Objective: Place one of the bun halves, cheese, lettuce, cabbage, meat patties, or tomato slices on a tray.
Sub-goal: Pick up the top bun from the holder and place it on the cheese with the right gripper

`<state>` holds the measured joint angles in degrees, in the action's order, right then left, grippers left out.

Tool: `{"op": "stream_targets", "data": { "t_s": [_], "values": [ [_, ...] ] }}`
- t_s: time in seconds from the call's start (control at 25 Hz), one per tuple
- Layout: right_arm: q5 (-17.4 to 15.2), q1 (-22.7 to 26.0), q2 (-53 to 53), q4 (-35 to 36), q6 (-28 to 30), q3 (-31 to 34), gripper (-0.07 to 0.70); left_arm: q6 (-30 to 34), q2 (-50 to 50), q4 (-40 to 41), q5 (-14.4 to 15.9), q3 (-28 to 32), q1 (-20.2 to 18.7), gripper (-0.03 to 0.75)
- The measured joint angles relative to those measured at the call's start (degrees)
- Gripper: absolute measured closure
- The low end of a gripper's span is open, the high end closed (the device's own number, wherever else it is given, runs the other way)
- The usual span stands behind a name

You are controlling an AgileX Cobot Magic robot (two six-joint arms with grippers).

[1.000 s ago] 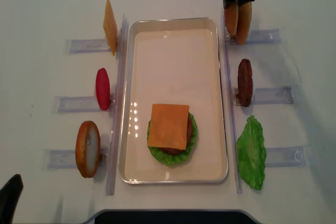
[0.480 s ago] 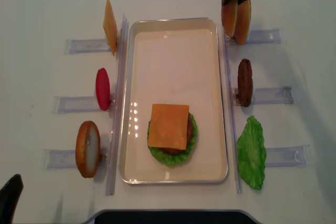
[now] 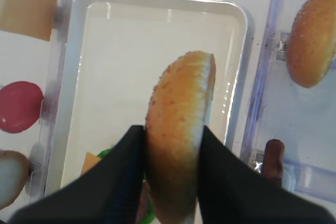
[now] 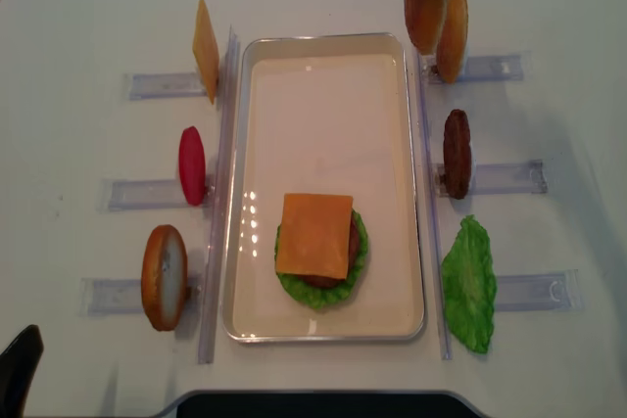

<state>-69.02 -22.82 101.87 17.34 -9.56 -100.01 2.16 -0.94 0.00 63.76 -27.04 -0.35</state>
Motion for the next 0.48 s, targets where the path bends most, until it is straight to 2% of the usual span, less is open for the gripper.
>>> {"op": "stream_targets", "data": {
  "t_s": [0.16,0.32,0.48],
  "values": [
    [0.44,-2.97,-3.9,0.42,1.01,1.93,0.391,0.0,0.0,0.0,0.0,0.0,0.0,0.073],
    [6.55,-6.17,-9.31,2.34,1.76,9.77,0.391,0.0,0.0,0.0,0.0,0.0,0.0,0.073],
    [13.42,-7.68,-14.49,11.05,7.29,19.43,0.392,0.0,0.0,0.0,0.0,0.0,0.0,0.073]
  ]
}}
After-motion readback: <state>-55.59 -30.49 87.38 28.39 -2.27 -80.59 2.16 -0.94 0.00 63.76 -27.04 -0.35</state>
